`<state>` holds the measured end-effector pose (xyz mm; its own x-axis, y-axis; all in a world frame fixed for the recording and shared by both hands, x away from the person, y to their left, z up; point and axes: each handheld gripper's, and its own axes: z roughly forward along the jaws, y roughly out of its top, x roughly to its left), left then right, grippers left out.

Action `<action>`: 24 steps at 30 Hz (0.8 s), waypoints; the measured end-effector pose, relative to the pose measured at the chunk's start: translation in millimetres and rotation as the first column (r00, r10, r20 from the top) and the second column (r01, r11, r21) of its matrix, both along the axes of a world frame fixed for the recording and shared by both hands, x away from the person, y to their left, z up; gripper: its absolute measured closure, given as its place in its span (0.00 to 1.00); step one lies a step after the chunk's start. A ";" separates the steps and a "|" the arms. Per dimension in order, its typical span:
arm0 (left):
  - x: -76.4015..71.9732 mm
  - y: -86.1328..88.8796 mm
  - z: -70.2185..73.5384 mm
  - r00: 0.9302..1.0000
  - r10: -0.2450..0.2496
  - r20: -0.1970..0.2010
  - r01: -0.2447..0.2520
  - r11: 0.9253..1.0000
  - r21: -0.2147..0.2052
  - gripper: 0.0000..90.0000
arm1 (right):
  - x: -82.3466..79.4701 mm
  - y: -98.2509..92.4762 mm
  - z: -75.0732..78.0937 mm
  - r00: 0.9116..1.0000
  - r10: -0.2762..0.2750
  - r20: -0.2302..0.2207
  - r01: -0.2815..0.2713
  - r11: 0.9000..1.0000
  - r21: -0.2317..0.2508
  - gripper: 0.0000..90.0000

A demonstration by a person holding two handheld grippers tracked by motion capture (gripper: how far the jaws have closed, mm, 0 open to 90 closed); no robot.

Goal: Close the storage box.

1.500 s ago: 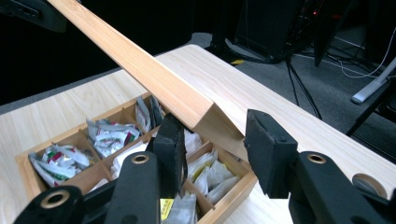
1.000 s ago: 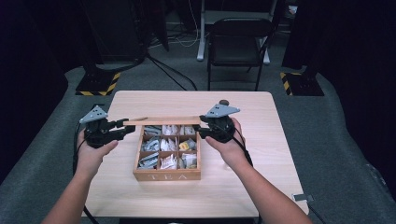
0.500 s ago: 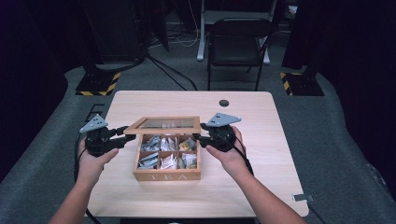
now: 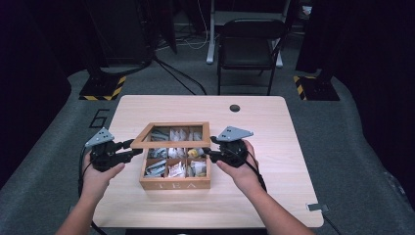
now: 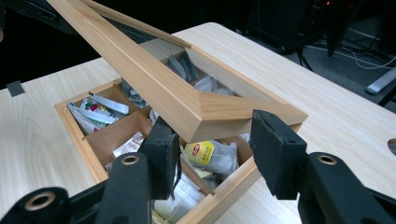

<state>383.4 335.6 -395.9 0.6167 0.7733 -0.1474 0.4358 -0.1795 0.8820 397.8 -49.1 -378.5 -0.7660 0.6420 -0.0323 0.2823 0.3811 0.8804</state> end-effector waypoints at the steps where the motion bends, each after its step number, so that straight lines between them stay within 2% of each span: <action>1: -0.4 0.1 -0.7 1.000 -0.002 0.000 0.002 1.000 0.003 0.60 | -0.9 -0.4 -1.5 1.000 0.000 -0.004 0.000 1.000 -0.005 0.57; 6: -3.6 0.1 -3.2 1.000 -0.009 -0.009 0.009 1.000 0.020 0.60 | -4.9 0.3 -6.3 1.000 -0.012 -0.009 0.012 1.000 -0.001 0.57; 11: -8.4 0.8 -6.3 1.000 -0.018 -0.010 0.018 1.000 0.003 0.58 | -6.2 -0.2 -10.1 1.000 -0.008 -0.005 0.008 1.000 -0.001 0.57; 13: -10.9 -0.2 -8.0 1.000 -0.015 -0.003 0.015 1.000 -0.018 0.56 | -8.2 -0.1 -11.1 1.000 -0.013 -0.017 0.013 1.000 -0.008 0.57; 19: -17.2 -0.4 -10.5 1.000 -0.023 -0.007 0.023 1.000 -0.004 0.55 | -10.0 -1.4 -16.3 1.000 -0.001 -0.024 0.001 1.000 -0.005 0.57; 24: -20.4 -0.2 -15.0 0.999 -0.028 -0.017 0.029 1.000 0.010 0.55 | -13.1 -2.1 -22.3 0.998 -0.002 -0.059 0.002 1.000 0.008 0.57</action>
